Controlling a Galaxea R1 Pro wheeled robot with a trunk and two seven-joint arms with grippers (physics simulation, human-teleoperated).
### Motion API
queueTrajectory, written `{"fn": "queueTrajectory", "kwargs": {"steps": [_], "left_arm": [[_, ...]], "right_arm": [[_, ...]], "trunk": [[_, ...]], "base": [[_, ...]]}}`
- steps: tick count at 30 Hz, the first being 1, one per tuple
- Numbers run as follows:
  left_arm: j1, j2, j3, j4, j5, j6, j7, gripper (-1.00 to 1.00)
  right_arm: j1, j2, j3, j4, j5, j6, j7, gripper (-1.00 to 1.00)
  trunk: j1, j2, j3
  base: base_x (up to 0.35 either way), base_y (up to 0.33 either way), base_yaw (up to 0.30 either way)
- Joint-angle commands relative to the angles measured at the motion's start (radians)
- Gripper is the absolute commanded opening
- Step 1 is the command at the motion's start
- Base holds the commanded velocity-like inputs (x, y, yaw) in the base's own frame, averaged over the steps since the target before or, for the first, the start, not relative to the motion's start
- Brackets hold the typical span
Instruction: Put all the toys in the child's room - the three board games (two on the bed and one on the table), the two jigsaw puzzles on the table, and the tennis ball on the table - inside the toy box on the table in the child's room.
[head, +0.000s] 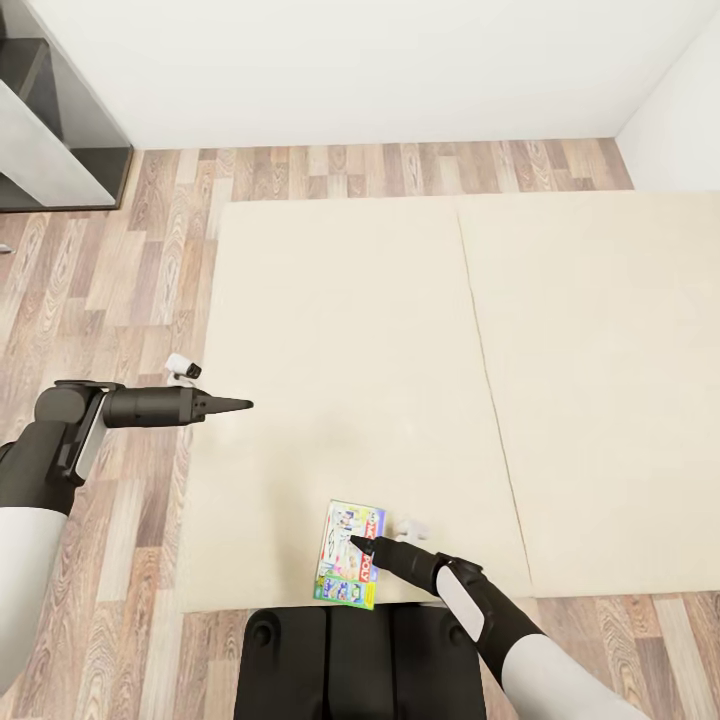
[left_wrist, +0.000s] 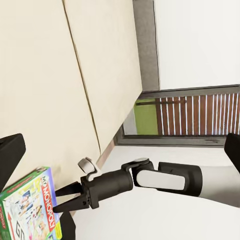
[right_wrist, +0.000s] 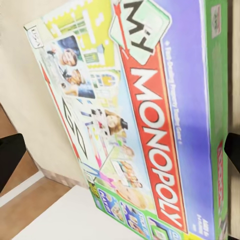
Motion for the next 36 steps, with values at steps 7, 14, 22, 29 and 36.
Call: {"fn": "queueTrajectory", "kwargs": {"steps": [7,14,22,29,36], "left_arm": [[0.000,0.000,0.000,0.000,0.000,0.011,-0.004,1.00],[0.000,0.000,0.001,0.000,0.000,0.011,-0.005,1.00],[-0.001,0.001,0.001,0.000,0.000,0.011,-0.005,1.00],[0.000,0.002,0.002,0.000,0.000,0.012,-0.005,1.00],[0.000,0.001,0.006,0.000,0.000,0.012,-0.006,1.00]], "right_arm": [[0.000,0.001,0.002,0.000,-0.008,0.005,-0.001,1.00],[0.000,0.001,0.002,0.001,-0.008,0.005,-0.001,1.00],[-0.001,0.002,0.002,0.002,-0.008,0.005,-0.001,1.00],[0.000,0.003,0.002,0.002,-0.008,0.005,-0.001,1.00],[0.000,0.003,0.003,0.002,-0.008,0.004,-0.001,1.00]], "trunk": [[0.001,-0.001,-0.001],[0.001,-0.001,-0.001],[0.001,-0.001,-0.001],[0.001,-0.001,-0.001],[0.001,-0.001,-0.001]], "base": [[0.000,0.063,0.000],[0.000,0.025,0.000],[0.000,0.063,0.000],[0.000,0.046,0.000],[0.000,0.013,0.000]]}}
